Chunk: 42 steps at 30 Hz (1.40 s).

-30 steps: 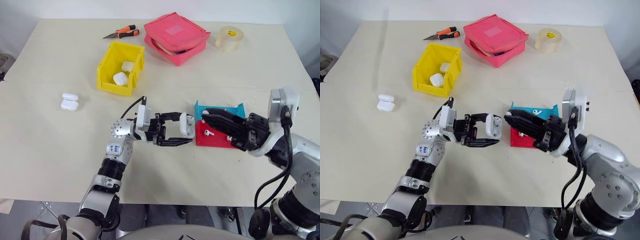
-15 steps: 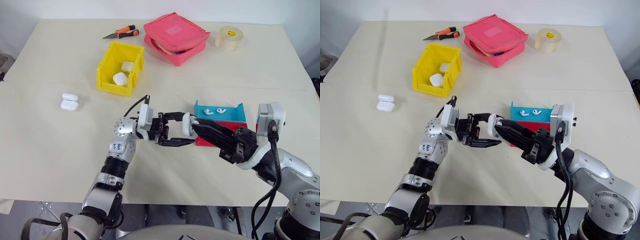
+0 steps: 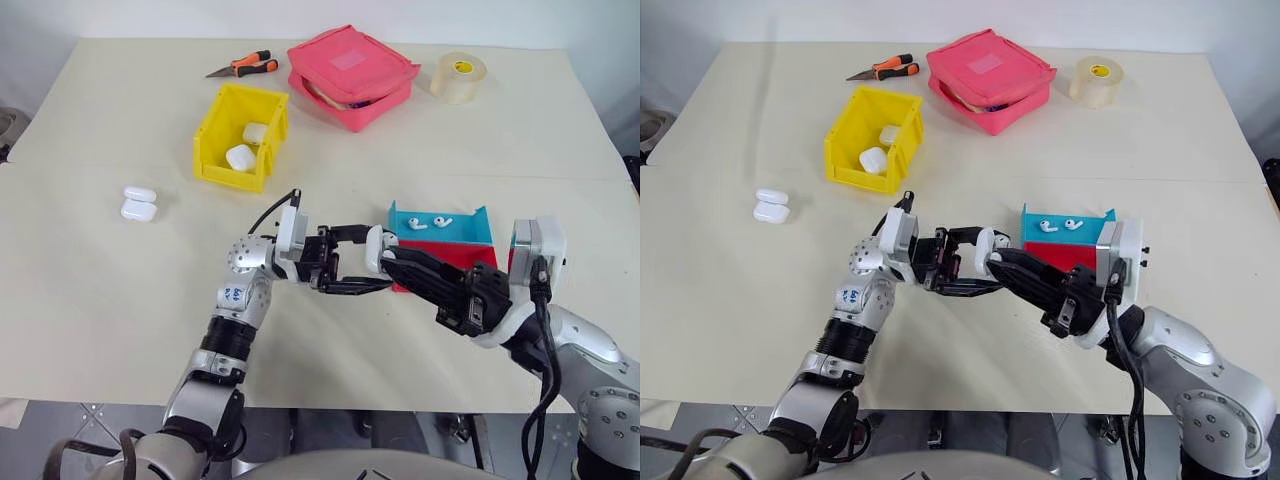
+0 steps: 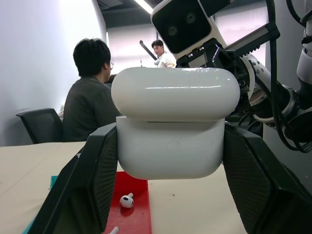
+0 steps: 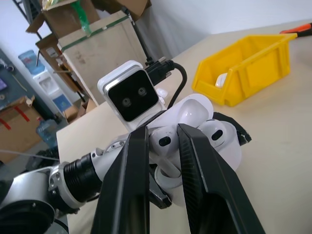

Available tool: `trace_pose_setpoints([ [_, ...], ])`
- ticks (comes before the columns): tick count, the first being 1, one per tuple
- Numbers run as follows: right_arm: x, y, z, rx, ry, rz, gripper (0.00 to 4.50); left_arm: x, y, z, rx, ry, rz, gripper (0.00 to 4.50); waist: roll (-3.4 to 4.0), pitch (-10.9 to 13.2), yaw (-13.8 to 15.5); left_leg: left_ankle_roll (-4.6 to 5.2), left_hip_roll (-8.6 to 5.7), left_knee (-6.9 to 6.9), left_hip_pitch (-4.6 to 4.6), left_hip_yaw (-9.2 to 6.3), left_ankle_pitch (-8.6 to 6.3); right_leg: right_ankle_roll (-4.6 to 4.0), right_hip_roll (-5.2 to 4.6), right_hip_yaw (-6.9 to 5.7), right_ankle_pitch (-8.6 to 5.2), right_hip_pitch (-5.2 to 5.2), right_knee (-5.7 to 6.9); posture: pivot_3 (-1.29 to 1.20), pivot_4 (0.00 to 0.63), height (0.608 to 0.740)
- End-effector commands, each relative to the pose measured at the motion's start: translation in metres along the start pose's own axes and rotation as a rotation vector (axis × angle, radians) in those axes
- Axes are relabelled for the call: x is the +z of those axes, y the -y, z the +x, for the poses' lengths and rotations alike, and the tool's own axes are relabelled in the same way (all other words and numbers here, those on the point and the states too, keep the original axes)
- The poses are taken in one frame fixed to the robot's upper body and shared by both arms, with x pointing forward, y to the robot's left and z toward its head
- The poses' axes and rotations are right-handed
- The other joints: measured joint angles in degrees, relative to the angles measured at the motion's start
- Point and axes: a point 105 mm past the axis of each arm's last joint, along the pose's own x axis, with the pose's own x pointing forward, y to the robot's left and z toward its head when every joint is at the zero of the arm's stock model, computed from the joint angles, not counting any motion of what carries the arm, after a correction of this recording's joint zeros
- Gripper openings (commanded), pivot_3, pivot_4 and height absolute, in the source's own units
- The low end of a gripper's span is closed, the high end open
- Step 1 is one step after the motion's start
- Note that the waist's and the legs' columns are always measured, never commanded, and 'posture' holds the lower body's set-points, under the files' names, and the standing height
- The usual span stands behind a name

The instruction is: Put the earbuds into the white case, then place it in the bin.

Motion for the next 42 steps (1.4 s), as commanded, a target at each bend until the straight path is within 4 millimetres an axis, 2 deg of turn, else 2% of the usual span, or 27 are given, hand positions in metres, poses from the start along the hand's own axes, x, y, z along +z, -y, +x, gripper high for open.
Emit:
trace_pose_setpoints([
  [1,-0.014,0.014,-0.008,-0.058,-0.076,-0.014,0.47,0.023,0.001,0.010,-0.030,0.068,0.083,2.79,0.00,0.00,0.03,0.00,0.00,0.00,0.00,0.00,0.00,0.00,0.00,0.00,0.00,0.00,-0.01,0.00,0.150,0.740],
  [4,-0.017,0.021,-0.012,-0.085,-0.102,-0.035,0.47,0.024,0.001,0.009,-0.020,0.067,0.088,2.79,0.00,0.00,0.03,0.01,-0.01,0.00,0.00,0.00,-0.01,0.00,0.00,0.00,0.00,0.01,-0.02,0.00,0.150,0.740],
  [11,-0.023,0.022,-0.010,-0.075,-0.104,-0.040,0.47,0.025,0.000,0.007,-0.002,0.061,0.098,2.79,-0.01,0.00,0.02,0.01,0.00,0.00,0.00,0.00,-0.01,0.00,0.00,0.00,0.00,0.01,-0.02,0.00,0.150,0.740],
  [20,-0.016,0.022,-0.006,-0.039,-0.117,-0.092,0.47,0.019,0.000,0.007,0.011,0.046,0.099,2.79,-0.01,0.00,0.07,0.01,0.00,0.01,0.00,0.00,-0.01,0.00,-0.01,-0.01,0.00,0.01,-0.03,0.00,0.150,0.740],
  [21,-0.013,0.022,-0.006,-0.037,-0.111,-0.107,1.18,0.018,-0.001,0.006,0.014,0.042,0.099,2.79,-0.01,0.00,0.06,0.01,0.00,0.01,0.00,0.00,-0.01,0.00,0.00,-0.01,0.00,0.01,-0.02,0.00,0.150,0.740],
  [23,-0.008,0.022,-0.005,-0.034,-0.101,-0.133,1.75,0.016,-0.002,0.005,0.019,0.035,0.098,2.79,-0.01,0.01,0.06,0.01,0.00,0.01,0.00,0.00,-0.01,0.00,0.00,-0.01,0.00,0.02,-0.03,0.00,0.150,0.740],
  [32,0.007,0.022,-0.003,-0.021,-0.093,-0.188,1.75,0.011,-0.006,0.001,0.040,0.016,0.090,2.79,-0.01,0.01,0.12,0.01,0.00,0.02,0.00,0.00,-0.01,0.00,-0.01,-0.02,0.00,0.02,-0.03,0.00,0.150,0.740],
  [42,0.021,0.036,-0.029,-0.110,-0.166,-0.258,1.75,0.006,-0.016,-0.016,0.109,-0.060,0.093,2.79,-0.02,0.01,0.13,0.01,0.01,0.02,0.00,0.01,-0.01,0.00,-0.01,-0.02,0.00,0.03,-0.02,0.00,0.150,0.740],
])
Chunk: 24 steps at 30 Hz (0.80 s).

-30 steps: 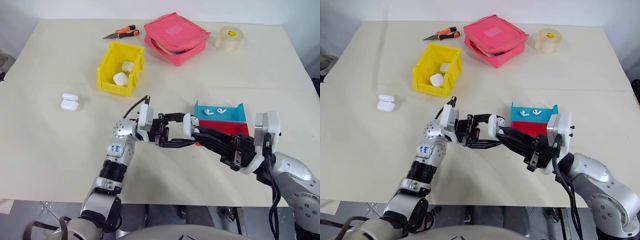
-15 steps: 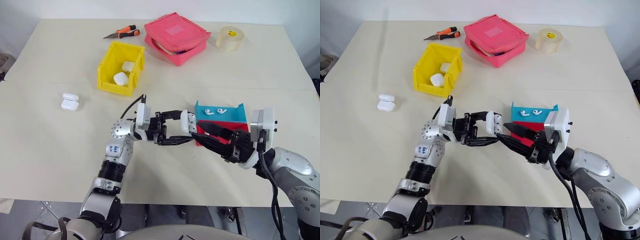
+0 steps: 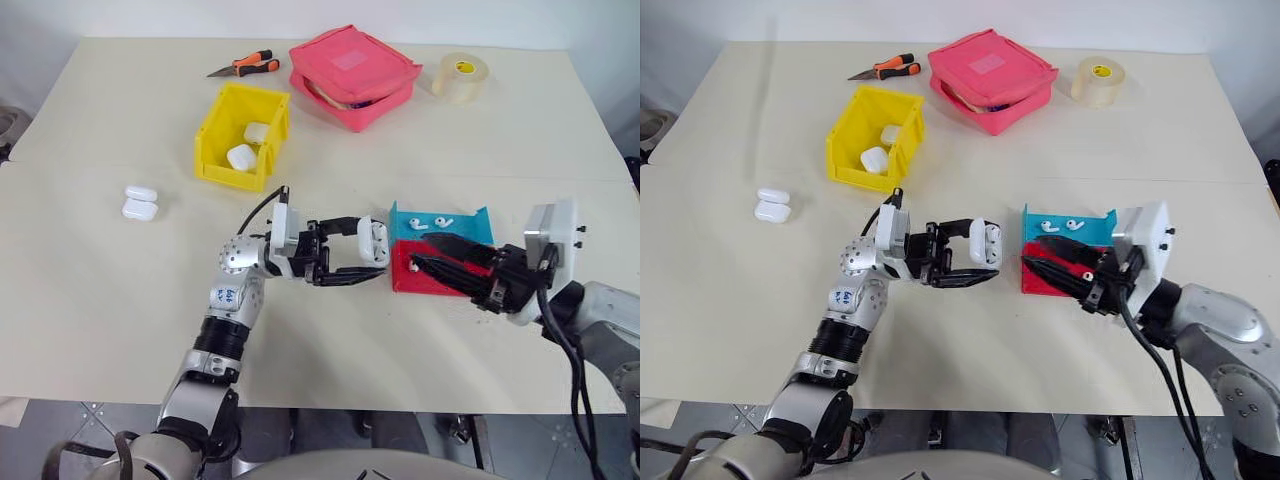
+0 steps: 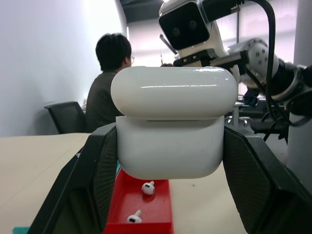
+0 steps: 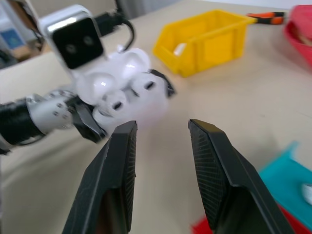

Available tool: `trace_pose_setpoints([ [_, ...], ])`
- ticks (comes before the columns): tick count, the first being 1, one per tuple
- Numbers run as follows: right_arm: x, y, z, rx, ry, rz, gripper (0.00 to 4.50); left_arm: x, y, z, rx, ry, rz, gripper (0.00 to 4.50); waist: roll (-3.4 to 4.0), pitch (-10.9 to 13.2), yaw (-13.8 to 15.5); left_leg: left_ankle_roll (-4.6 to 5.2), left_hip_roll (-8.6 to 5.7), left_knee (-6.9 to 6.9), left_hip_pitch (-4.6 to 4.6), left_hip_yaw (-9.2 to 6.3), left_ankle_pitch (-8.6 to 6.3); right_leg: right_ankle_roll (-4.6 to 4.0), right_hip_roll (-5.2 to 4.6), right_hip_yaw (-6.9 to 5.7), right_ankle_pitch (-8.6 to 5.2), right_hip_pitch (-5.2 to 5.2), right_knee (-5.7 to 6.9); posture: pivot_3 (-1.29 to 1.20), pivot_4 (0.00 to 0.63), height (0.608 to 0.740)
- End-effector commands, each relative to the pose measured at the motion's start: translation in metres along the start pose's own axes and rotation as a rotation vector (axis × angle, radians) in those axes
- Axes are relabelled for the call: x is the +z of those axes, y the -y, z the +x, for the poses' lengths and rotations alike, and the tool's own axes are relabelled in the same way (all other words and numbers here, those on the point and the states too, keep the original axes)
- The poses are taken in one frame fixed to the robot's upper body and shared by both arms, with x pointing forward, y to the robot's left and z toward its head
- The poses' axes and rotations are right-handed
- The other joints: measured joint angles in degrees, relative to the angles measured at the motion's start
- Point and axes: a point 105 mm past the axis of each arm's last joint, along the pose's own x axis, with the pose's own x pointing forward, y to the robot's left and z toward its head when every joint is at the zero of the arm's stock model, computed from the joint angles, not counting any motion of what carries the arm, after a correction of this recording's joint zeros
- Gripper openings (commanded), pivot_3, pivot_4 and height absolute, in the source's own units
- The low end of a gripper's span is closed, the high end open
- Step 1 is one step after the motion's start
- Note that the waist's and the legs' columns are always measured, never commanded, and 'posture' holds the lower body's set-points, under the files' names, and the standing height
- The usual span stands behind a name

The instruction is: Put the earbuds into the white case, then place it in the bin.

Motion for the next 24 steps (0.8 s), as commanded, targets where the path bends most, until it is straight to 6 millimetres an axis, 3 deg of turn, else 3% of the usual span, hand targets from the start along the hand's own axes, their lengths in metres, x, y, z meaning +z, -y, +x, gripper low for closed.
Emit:
trace_pose_setpoints([
  [1,0.009,0.000,-0.007,0.000,0.005,-0.036,1.75,0.006,-0.006,0.000,0.009,-0.007,0.042,2.79,0.00,0.00,0.00,0.00,0.00,0.00,0.00,0.00,0.00,0.00,0.00,0.00,0.00,0.00,0.00,0.00,0.150,0.740],
  [6,0.016,0.001,-0.010,-0.021,-0.017,-0.076,1.75,0.001,-0.010,-0.001,0.021,-0.065,0.037,2.79,0.00,0.00,0.03,0.00,0.00,0.00,0.00,0.00,0.00,0.00,0.00,0.00,0.00,0.00,0.00,0.00,0.150,0.740],
  [9,0.025,-0.001,-0.011,-0.026,-0.031,-0.096,1.14,-0.005,-0.011,-0.002,0.007,-0.135,0.035,2.79,0.00,0.00,0.01,0.00,0.00,0.00,0.00,0.00,0.00,0.00,0.00,0.00,0.00,0.00,0.01,0.00,0.150,0.740],
  [12,0.034,-0.006,-0.007,-0.004,-0.072,-0.154,0.14,-0.012,-0.014,-0.002,-0.005,-0.226,0.039,2.79,-0.01,0.01,0.00,0.00,0.00,0.01,0.00,-0.01,0.00,0.00,0.00,-0.01,0.00,0.00,0.01,0.00,0.150,0.740],
  [13,0.035,-0.006,-0.004,-0.005,-0.101,-0.171,0.06,-0.013,-0.016,-0.001,-0.007,-0.245,0.039,2.79,-0.01,0.00,-0.01,0.00,0.00,0.01,0.00,0.00,0.00,0.00,0.00,0.00,0.00,-0.01,0.02,0.00,0.150,0.740],
  [18,0.034,-0.009,0.017,0.005,-0.233,-0.233,0.06,-0.023,-0.020,0.004,-0.033,-0.348,0.041,2.79,-0.02,0.01,-0.09,0.00,0.03,0.01,-0.01,-0.02,0.00,0.00,0.00,-0.02,0.00,0.00,-0.01,0.00,0.150,0.740],
  [24,0.037,-0.023,0.057,0.110,-0.286,-0.316,0.06,-0.030,-0.024,0.017,-0.066,-0.413,0.079,2.79,-0.02,0.01,-0.14,0.00,0.03,0.00,-0.06,-0.02,0.00,0.00,0.00,-0.03,0.00,-0.07,-0.03,0.00,0.150,0.740],
])
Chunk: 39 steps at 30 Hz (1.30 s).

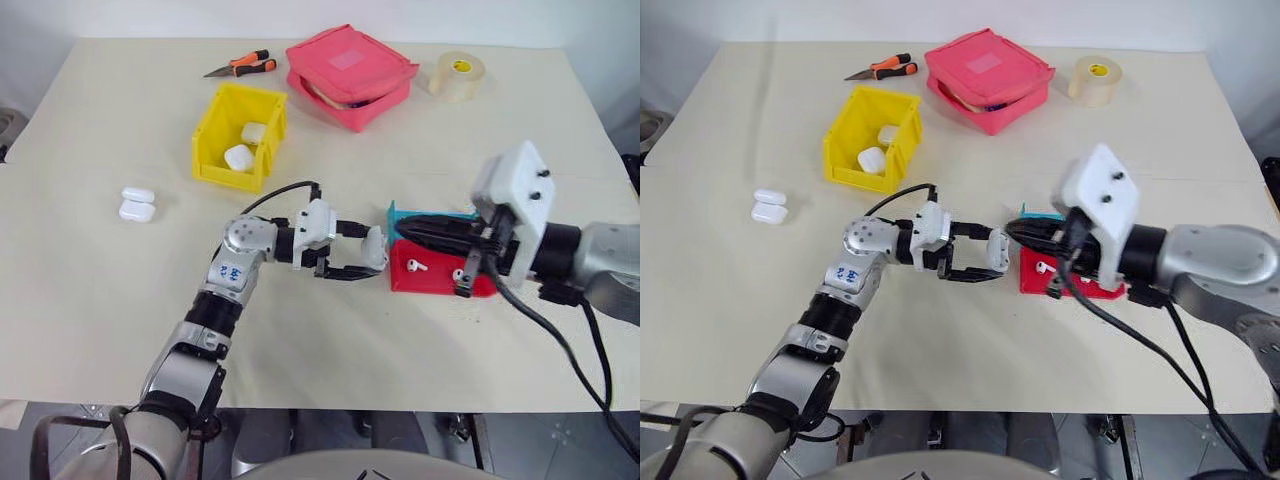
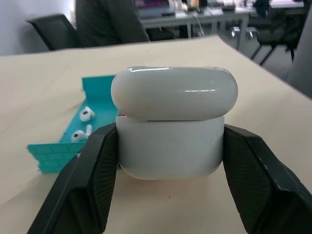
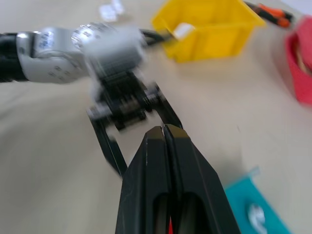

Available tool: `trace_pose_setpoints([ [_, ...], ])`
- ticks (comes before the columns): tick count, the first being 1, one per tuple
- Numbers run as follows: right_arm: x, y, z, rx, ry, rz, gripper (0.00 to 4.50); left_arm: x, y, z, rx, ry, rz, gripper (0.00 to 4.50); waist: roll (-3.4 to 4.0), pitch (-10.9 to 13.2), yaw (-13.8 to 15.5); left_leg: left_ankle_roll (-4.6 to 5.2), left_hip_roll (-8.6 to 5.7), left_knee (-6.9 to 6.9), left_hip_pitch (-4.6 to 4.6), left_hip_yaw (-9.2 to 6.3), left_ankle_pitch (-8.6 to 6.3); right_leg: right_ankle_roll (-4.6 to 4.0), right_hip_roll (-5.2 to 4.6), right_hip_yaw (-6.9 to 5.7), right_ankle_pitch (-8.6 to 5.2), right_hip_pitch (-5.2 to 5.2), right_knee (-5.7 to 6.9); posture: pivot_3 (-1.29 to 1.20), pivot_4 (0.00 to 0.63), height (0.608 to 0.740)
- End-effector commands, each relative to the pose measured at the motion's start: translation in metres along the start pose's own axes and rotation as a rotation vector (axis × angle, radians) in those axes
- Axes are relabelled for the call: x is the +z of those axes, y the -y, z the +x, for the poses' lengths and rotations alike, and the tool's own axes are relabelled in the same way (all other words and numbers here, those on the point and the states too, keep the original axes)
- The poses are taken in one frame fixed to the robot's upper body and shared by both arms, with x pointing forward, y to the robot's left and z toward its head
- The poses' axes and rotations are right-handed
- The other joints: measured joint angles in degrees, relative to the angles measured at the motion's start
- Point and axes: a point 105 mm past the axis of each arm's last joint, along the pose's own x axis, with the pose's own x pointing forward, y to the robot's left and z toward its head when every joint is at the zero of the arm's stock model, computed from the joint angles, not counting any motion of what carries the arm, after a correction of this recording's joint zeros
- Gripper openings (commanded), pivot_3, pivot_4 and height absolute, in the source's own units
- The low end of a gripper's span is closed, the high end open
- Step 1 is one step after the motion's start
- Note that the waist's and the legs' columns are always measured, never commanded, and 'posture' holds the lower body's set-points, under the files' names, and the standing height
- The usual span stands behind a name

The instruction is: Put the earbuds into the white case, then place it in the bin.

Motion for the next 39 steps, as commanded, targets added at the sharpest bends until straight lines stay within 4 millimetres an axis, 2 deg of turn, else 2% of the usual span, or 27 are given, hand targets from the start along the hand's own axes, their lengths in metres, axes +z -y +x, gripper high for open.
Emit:
trace_pose_setpoints([
  [1,-0.002,-0.006,0.021,0.050,-0.058,-0.038,0.06,0.011,-0.007,0.010,0.004,0.009,0.053,2.79,0.00,0.00,0.00,0.00,0.01,0.01,-0.01,0.00,0.00,0.00,0.00,-0.01,0.00,0.00,-0.01,0.00,0.150,0.740],
  [6,-0.016,-0.003,0.039,0.072,-0.164,-0.104,0.06,0.017,-0.009,0.012,-0.008,0.007,0.093,2.79,0.00,0.00,-0.01,0.05,-0.07,0.02,-0.15,-0.01,-0.03,0.00,-0.04,-0.02,0.00,-0.07,-0.05,0.00,0.150,0.740],
  [10,-0.023,0.005,0.037,0.054,-0.195,-0.133,0.06,0.024,-0.010,0.008,0.009,0.031,0.114,2.79,0.00,0.00,-0.03,0.05,-0.06,0.01,-0.18,0.00,-0.03,0.00,-0.03,-0.04,0.00,-0.11,-0.06,0.00,0.150,0.740],
  [15,-0.032,0.033,0.009,-0.043,-0.251,-0.123,0.06,0.032,-0.013,-0.007,0.066,0.064,0.129,2.79,0.00,0.00,-0.05,0.05,-0.06,0.02,-0.19,0.02,-0.03,0.00,-0.05,-0.05,0.00,-0.10,-0.07,0.00,0.150,0.740],
  [19,-0.049,0.052,-0.015,-0.135,-0.293,-0.085,0.06,0.037,-0.017,-0.020,0.146,0.087,0.117,2.79,-0.02,0.01,0.07,0.05,-0.02,0.02,-0.19,0.01,-0.03,0.01,-0.04,-0.09,0.00,-0.10,-0.06,0.00,0.150,0.740],
  [23,-0.044,0.059,-0.024,-0.167,-0.113,-0.019,0.06,0.050,-0.028,-0.032,0.260,0.153,0.118,2.79,-0.05,0.03,0.00,0.05,0.00,0.02,-0.17,0.01,-0.03,0.01,-0.02,-0.08,0.00,-0.09,-0.04,0.00,0.150,0.740],
  [25,-0.042,0.058,-0.031,-0.168,0.022,0.016,0.06,0.060,-0.041,-0.044,0.376,0.220,0.114,2.79,-0.06,0.03,0.02,0.04,-0.01,0.02,-0.16,0.03,-0.02,0.01,-0.02,-0.08,0.01,-0.10,0.00,0.00,0.150,0.740],
  [28,-0.057,0.047,-0.045,-0.110,0.093,0.089,0.06,0.068,-0.068,-0.069,0.613,0.281,0.093,2.79,-0.08,0.05,0.30,0.04,-0.02,0.04,-0.13,0.01,-0.02,0.03,-0.03,-0.09,0.01,-0.04,-0.02,0.00,0.150,0.740],
  [30,-0.067,0.038,-0.054,-0.054,0.104,0.149,0.46,0.068,-0.080,-0.087,0.743,0.279,0.084,2.79,-0.09,0.05,0.24,0.04,-0.04,0.07,-0.12,0.01,-0.02,0.05,-0.03,-0.08,0.03,0.00,-0.05,0.00,0.150,0.740],
  [31,-0.069,0.039,-0.057,-0.061,0.125,0.168,0.69,0.066,-0.086,-0.097,0.808,0.271,0.078,2.79,-0.11,0.06,0.21,0.05,-0.06,0.06,-0.12,0.01,-0.02,0.06,-0.05,-0.07,0.03,0.00,-0.05,0.00,0.150,0.740],
  [36,-0.071,0.048,-0.066,-0.093,0.188,0.174,2.39,0.063,-0.100,-0.146,1.077,0.201,0.084,2.79,-0.11,0.06,-0.07,0.02,0.00,0.03,0.04,0.06,-0.01,0.06,-0.01,-0.06,0.03,0.04,0.02,0.00,0.150,0.740],
  [39,-0.069,0.049,-0.067,-0.087,0.217,0.187,3.43,0.046,-0.103,-0.163,1.163,0.096,0.028,2.79,-0.11,0.06,-0.05,-0.02,0.02,0.02,0.05,0.06,0.01,0.06,0.02,-0.07,0.03,0.03,0.03,0.00,0.150,0.740],
])
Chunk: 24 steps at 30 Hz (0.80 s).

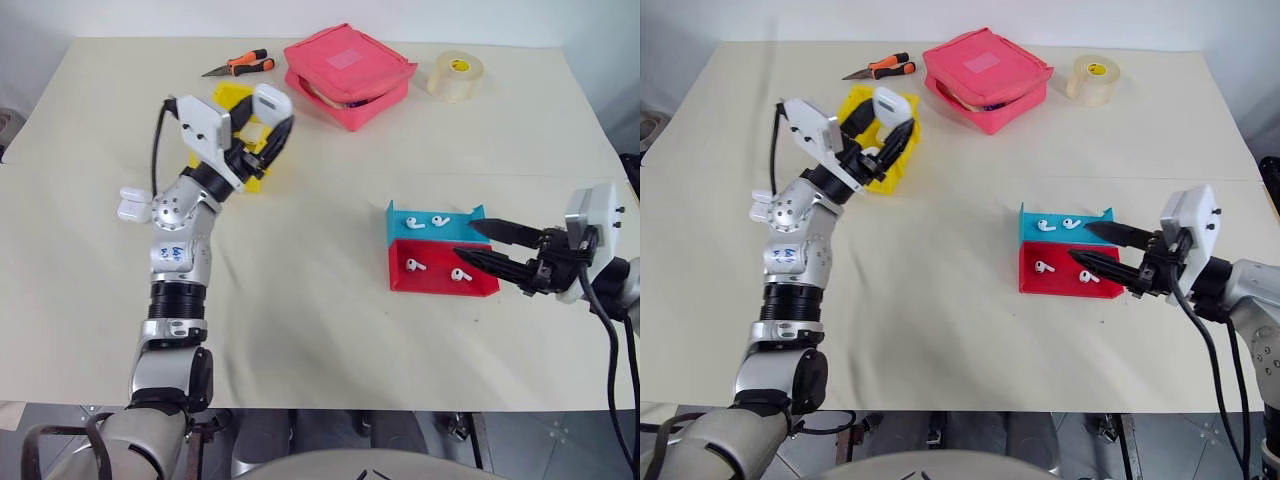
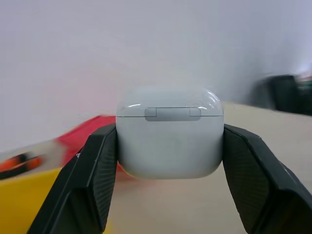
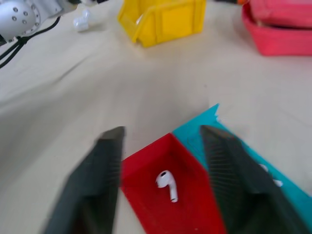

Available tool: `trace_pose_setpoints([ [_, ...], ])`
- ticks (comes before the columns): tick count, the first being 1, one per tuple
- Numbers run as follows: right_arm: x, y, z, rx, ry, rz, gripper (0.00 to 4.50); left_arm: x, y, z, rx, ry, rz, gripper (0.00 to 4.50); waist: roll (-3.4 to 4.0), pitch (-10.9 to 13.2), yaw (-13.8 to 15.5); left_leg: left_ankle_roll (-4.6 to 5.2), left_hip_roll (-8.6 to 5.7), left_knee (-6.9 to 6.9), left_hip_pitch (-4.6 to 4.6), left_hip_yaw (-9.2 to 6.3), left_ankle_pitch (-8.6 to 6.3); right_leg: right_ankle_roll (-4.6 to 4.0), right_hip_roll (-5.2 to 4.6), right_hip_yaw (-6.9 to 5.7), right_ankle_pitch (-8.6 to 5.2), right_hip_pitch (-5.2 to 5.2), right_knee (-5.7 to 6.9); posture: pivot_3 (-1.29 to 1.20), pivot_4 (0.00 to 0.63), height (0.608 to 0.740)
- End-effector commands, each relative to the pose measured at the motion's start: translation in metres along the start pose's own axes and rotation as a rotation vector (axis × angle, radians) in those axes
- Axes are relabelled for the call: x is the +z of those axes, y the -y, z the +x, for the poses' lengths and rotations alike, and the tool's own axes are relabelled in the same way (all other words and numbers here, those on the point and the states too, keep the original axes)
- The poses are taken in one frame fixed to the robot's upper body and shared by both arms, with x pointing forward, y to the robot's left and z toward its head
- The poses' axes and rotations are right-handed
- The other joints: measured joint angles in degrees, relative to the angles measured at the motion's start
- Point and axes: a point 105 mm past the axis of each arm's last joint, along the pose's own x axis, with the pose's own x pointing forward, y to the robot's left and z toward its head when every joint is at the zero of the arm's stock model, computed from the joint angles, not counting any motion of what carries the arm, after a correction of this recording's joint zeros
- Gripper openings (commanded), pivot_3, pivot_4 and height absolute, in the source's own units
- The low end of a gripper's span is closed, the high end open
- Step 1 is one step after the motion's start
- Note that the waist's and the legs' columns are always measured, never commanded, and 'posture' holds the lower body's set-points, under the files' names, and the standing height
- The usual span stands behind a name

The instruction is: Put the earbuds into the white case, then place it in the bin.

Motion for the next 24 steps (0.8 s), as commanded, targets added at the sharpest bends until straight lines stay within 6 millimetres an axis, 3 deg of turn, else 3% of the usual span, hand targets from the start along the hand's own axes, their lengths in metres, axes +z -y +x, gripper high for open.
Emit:
trace_pose_setpoints([
  [1,0.011,0.000,-0.002,0.013,0.064,-0.022,3.79,-0.005,-0.018,-0.007,0.083,-0.076,0.044,2.79,0.00,0.00,0.02,0.00,-0.01,0.01,0.00,0.00,0.00,0.00,-0.01,0.00,0.00,0.01,0.00,0.00,0.150,0.740],
  [3,0.009,0.001,0.000,0.015,0.062,-0.022,4.45,-0.013,-0.023,-0.007,0.102,-0.121,0.034,2.79,0.00,0.00,0.27,0.00,-0.04,0.02,-0.01,0.01,0.00,0.00,-0.04,0.00,0.00,0.01,0.00,0.00,0.150,0.740],
  [7,0.010,0.001,0.004,0.030,0.070,-0.022,4.48,-0.028,-0.032,-0.002,0.118,-0.219,0.025,2.79,-0.01,0.01,0.43,0.00,-0.08,0.07,0.00,-0.05,0.00,0.01,-0.05,-0.02,0.00,0.10,-0.02,0.00,0.150,0.740],
  [12,0.013,0.004,0.006,0.037,0.073,-0.032,4.50,-0.033,-0.040,0.002,0.147,-0.264,0.060,4.42,-0.04,0.02,0.14,0.00,-0.07,0.05,0.00,-0.03,0.00,0.00,-0.04,-0.03,0.00,0.09,-0.03,0.00,0.150,0.740],
  [15,0.014,0.007,0.009,0.045,0.073,-0.039,4.50,-0.030,-0.043,0.003,0.139,-0.270,0.093,4.46,-0.04,0.02,0.04,0.00,-0.05,0.03,0.03,-0.02,0.00,0.00,-0.02,-0.04,0.00,0.09,-0.02,0.00,0.150,0.740],
  [20,0.025,0.015,0.014,0.058,0.129,-0.069,4.50,0.008,-0.033,-0.005,0.025,-0.166,0.169,4.46,-0.04,0.02,-0.21,-0.02,-0.02,0.00,0.03,0.04,0.01,0.00,-0.02,-0.04,0.00,0.02,0.01,0.00,0.150,0.740],
  [24,0.024,0.026,0.019,0.078,0.148,-0.089,4.50,0.025,-0.036,-0.034,-0.029,-0.151,0.165,4.46,-0.04,0.02,-0.37,-0.04,0.00,-0.01,0.03,0.07,0.01,0.00,-0.04,-0.07,0.00,0.00,0.01,0.00,0.150,0.740],
])
